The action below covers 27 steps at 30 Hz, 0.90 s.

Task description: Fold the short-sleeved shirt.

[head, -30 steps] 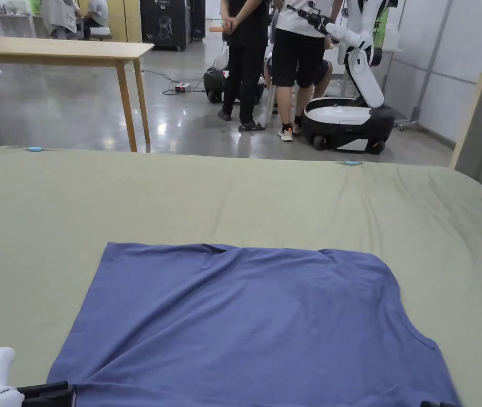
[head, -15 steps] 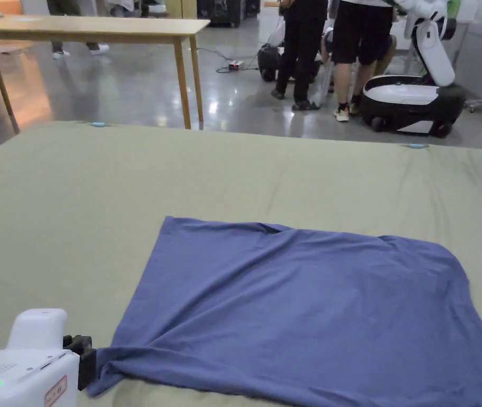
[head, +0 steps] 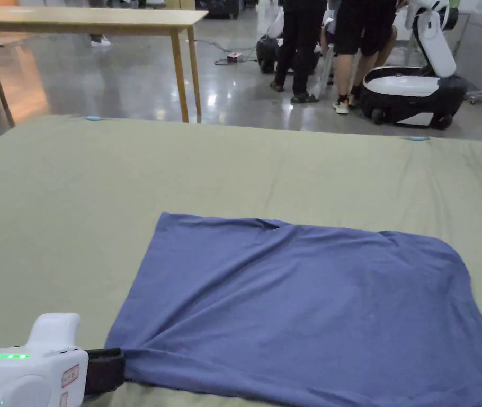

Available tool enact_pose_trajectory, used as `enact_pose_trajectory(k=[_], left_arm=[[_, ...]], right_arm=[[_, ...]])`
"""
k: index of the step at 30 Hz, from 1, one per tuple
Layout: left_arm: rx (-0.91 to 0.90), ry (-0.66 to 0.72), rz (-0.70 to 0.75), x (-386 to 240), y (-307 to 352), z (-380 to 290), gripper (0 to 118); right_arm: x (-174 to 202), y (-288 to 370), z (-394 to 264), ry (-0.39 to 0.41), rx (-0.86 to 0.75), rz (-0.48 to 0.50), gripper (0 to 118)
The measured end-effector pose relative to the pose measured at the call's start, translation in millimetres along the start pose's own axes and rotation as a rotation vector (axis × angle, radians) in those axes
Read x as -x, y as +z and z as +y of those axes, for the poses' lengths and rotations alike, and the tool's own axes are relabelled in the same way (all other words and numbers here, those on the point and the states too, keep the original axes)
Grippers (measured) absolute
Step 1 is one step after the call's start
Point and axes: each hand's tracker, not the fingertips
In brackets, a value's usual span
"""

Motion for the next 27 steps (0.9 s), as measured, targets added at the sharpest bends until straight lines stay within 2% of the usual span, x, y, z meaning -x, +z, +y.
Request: enact_pose_trajectory(k=[1, 2, 3, 4, 5, 6, 7, 8, 9, 10, 11, 14, 16, 17, 19, 20, 21, 24, 27], left_arm=[[0.002, 0.002, -0.007, 1.1, -4.1, 1.0, 51], [0.012, 0.000, -0.026, -0.9, -1.9, 1.7, 51], [0.010, 0.007, -0.064, -3.0, 1.7, 1.8, 39], [-0.010, 0.024, -0.108, -4.8, 5.0, 1.0, 17], [-0.017, 0.032, -0.102, -5.6, 7.6, -0.6, 2], [-0.010, 0.014, -0.078, -8.8, 7.7, 1.5, 2], [-0.011, -0.007, -0.067, -10.3, 7.4, 1.8, 2], [-0.015, -0.003, -0.070, -10.2, 8.7, 0.9, 2], [-0.011, 0.003, -0.073, -10.5, 10.5, 0.3, 2], [-0.006, 0.014, -0.078, -9.8, 10.5, 0.7, 2], [-0.003, 0.027, -0.086, -9.1, 10.9, 1.3, 2], [-0.005, 0.021, -0.081, -10.3, 12.6, 1.3, 2], [-0.004, 0.015, -0.076, -13.1, 12.9, 1.9, 2], [-0.002, 0.011, -0.075, -12.8, 13.1, 1.1, 2], [-0.003, 0.011, -0.071, -13.8, 14.5, 1.7, 2], [-0.003, 0.011, -0.071, -13.9, 15.0, 2.1, 2], [-0.003, 0.009, -0.072, -13.0, 15.0, 1.9, 2], [-0.001, 0.005, -0.075, -11.4, 16.2, 4.4, 2], [-0.011, -0.006, -0.074, -8.6, 19.7, 9.4, 2]], right_arm=[[-1.4, -0.3, 0.1, 0.003, 0.003, 0.000, 0], [-3.1, -0.6, 0.8, 0.005, 0.010, -0.004, 0], [-4.8, -0.2, 1.3, 0.007, 0.012, -0.009, 0], [-6.9, 1.3, 2.5, 0.010, 0.014, -0.014, 1], [-9.0, 3.6, 4.0, 0.010, 0.015, -0.019, 1], [-11.9, 5.7, 5.7, 0.009, 0.016, -0.020, 2], [-15.7, 6.5, 6.8, 0.007, 0.014, -0.017, 15], [-19.2, 6.1, 9.5, 0.002, 0.029, -0.010, 44], [-22.2, 2.1, 10.9, -0.007, 0.073, 0.010, 102], [-24.1, -2.3, 10.6, -0.006, 0.103, 0.031, 118], [-24.3, 0.4, 12.3, 0.006, 0.049, 0.026, 117], [-19.0, -13.7, 7.7, 0.064, 0.170, 0.000, 115], [-20.3, -25.7, -3.4, 0.091, 0.219, 0.002, 102], [-19.9, -27.1, -6.9, 0.089, 0.229, 0.010, 92], [-19.9, -29.3, -13.2, 0.095, 0.264, 0.006, 53], [-20.0, -29.4, -15.6, 0.102, 0.260, 0.006, 33], [-20.3, -28.3, -17.3, 0.102, 0.258, 0.010, 4], [-22.7, -22.0, -8.7, 0.046, 0.197, -0.002, 2], [-26.8, -14.2, 6.2, 0.022, 0.147, 0.000, 1]])
